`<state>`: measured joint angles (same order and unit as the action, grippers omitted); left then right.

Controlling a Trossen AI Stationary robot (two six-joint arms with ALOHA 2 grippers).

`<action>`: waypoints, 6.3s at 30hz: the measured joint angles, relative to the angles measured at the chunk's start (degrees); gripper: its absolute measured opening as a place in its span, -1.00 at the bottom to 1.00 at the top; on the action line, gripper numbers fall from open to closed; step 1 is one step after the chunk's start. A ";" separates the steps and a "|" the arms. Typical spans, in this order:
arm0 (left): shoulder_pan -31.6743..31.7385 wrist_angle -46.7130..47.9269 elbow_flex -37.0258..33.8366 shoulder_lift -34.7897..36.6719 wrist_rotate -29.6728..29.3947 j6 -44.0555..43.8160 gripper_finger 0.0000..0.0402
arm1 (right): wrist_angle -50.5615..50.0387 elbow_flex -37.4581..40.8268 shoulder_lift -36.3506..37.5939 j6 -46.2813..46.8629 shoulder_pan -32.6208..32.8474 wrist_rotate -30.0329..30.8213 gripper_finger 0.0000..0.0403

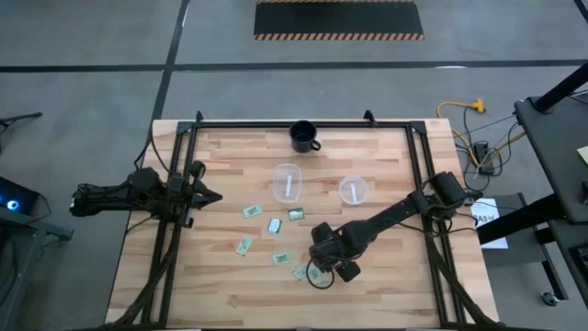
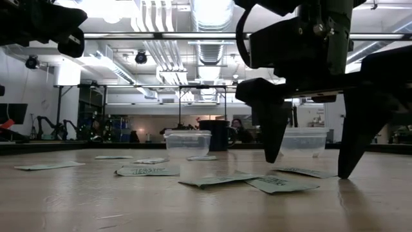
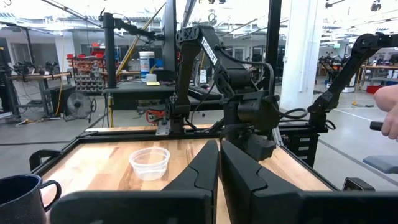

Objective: Pick and place items into bin
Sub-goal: Put the white stevia packet into the right transparent bin

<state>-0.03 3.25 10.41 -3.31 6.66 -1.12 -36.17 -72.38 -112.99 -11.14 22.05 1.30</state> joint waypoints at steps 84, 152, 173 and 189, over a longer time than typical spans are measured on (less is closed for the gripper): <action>0.00 0.02 0.00 0.00 0.00 0.00 -1.00 | -15.75 -14.28 -8.30 1.55 -0.31 -4.54 0.70; 0.00 0.02 0.00 0.00 0.01 0.00 -1.00 | -11.21 -11.01 -8.00 -0.11 -0.31 -4.98 -0.95; 0.00 0.04 0.00 0.00 0.02 0.00 -1.00 | -17.17 -14.02 -8.41 -0.05 -3.23 -4.42 -0.96; 0.02 0.03 0.00 0.00 0.02 0.02 -1.00 | -19.77 -13.98 -1.72 -0.62 -6.00 -0.46 -0.96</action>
<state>-0.01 3.28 10.41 -3.31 6.68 -1.11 -55.94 -86.37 -114.71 -11.75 16.05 0.84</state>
